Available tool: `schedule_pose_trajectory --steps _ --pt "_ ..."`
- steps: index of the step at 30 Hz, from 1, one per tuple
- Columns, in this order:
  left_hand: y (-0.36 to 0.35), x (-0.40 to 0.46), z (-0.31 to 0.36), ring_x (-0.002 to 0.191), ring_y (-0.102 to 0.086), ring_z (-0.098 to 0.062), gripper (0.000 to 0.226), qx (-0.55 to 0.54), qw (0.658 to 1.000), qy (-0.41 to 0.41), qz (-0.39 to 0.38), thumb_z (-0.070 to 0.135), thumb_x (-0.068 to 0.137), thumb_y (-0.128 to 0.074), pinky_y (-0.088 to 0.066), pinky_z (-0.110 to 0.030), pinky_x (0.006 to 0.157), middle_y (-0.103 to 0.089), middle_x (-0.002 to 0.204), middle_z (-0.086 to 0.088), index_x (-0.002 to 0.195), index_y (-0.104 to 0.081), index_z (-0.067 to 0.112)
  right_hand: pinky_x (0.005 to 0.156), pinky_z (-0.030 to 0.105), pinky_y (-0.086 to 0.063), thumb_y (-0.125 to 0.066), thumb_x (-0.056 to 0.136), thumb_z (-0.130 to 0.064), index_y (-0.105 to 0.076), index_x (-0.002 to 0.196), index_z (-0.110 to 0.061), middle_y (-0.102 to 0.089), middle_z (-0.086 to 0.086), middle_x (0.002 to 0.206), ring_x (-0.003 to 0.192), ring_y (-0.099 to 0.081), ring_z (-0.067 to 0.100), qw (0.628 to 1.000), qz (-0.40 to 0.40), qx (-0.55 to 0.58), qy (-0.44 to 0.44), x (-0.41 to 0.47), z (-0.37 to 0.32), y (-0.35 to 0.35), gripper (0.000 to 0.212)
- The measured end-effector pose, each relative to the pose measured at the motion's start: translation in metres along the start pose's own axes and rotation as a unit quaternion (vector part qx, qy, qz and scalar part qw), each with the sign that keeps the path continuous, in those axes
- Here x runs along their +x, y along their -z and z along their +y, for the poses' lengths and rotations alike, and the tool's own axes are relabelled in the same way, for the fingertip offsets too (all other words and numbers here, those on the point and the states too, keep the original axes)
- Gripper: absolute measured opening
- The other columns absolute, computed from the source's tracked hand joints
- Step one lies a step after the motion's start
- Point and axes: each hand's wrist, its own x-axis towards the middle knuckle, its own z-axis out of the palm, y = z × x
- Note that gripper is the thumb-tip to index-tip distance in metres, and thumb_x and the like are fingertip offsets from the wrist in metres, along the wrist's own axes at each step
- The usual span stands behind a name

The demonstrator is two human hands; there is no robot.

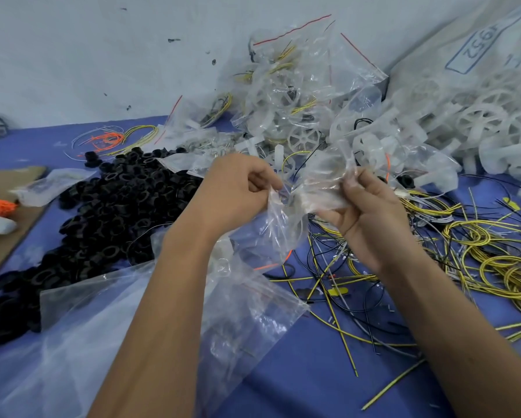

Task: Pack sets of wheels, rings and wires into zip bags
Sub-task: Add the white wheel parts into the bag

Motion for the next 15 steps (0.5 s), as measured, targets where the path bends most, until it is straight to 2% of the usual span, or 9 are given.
schedule_pose_trajectory --steps 2,4,7,11,13,15 --pt "0.001 0.0 0.003 0.067 -0.063 -0.012 0.033 -0.014 1.0 -0.01 0.019 -0.009 0.082 -0.067 -0.05 -0.013 0.063 -0.074 0.085 -0.009 0.082 -0.078 0.022 0.073 0.035 -0.063 -0.038 0.107 -0.004 -0.054 0.102 -0.006 -0.077 0.013 0.101 0.094 -0.076 0.03 0.999 -0.035 -0.022 -0.029 -0.002 0.001 -0.002 0.016" --pt "0.002 0.0 0.006 0.064 -0.062 -0.009 0.036 -0.022 0.999 -0.017 0.026 -0.01 0.079 -0.065 -0.053 -0.015 0.063 -0.073 0.082 -0.008 0.08 -0.077 0.024 0.071 0.034 -0.063 -0.04 0.105 -0.003 -0.056 0.107 -0.004 -0.077 0.013 0.1 0.091 -0.076 0.027 0.994 -0.07 -0.056 -0.067 -0.005 0.002 -0.004 0.016" --pt "0.001 -0.002 0.011 0.063 -0.063 -0.009 0.039 -0.028 0.999 -0.032 0.007 -0.011 0.076 -0.065 -0.052 -0.016 0.062 -0.072 0.077 -0.003 0.079 -0.076 0.026 0.078 0.036 -0.062 -0.042 0.106 -0.002 -0.066 0.116 -0.007 -0.076 0.013 0.104 0.094 -0.076 0.029 0.974 -0.139 -0.132 -0.117 -0.008 0.007 -0.007 0.027" --pt "-0.005 -0.002 0.017 0.062 -0.066 -0.016 0.031 -0.039 0.998 -0.052 -0.024 -0.011 0.076 -0.067 -0.052 -0.02 0.06 -0.071 0.073 -0.001 0.083 -0.079 0.018 0.088 0.038 -0.06 -0.05 0.099 -0.015 -0.079 0.104 -0.019 -0.076 0.007 0.107 0.103 -0.074 0.027 0.956 -0.19 -0.156 -0.157 -0.014 0.011 -0.011 0.029" --pt "-0.009 -0.003 0.02 0.066 -0.068 -0.021 0.031 -0.052 0.996 -0.068 -0.034 -0.011 0.076 -0.067 -0.053 -0.021 0.061 -0.072 0.073 -0.002 0.084 -0.08 0.016 0.086 0.033 -0.059 -0.052 0.098 -0.013 -0.078 0.105 -0.017 -0.077 0.005 0.105 0.1 -0.074 0.021 0.948 -0.208 -0.17 -0.17 -0.015 0.011 -0.011 0.028" --pt "-0.012 -0.004 0.024 0.065 -0.067 -0.017 0.03 -0.074 0.993 -0.078 -0.054 -0.013 0.077 -0.068 -0.053 -0.022 0.061 -0.074 0.074 -0.003 0.085 -0.08 0.013 0.081 0.031 -0.06 -0.058 0.094 -0.014 -0.08 0.099 -0.021 -0.078 0.001 0.097 0.091 -0.075 0.016 0.939 -0.226 -0.188 -0.177 -0.017 0.012 -0.009 0.024"
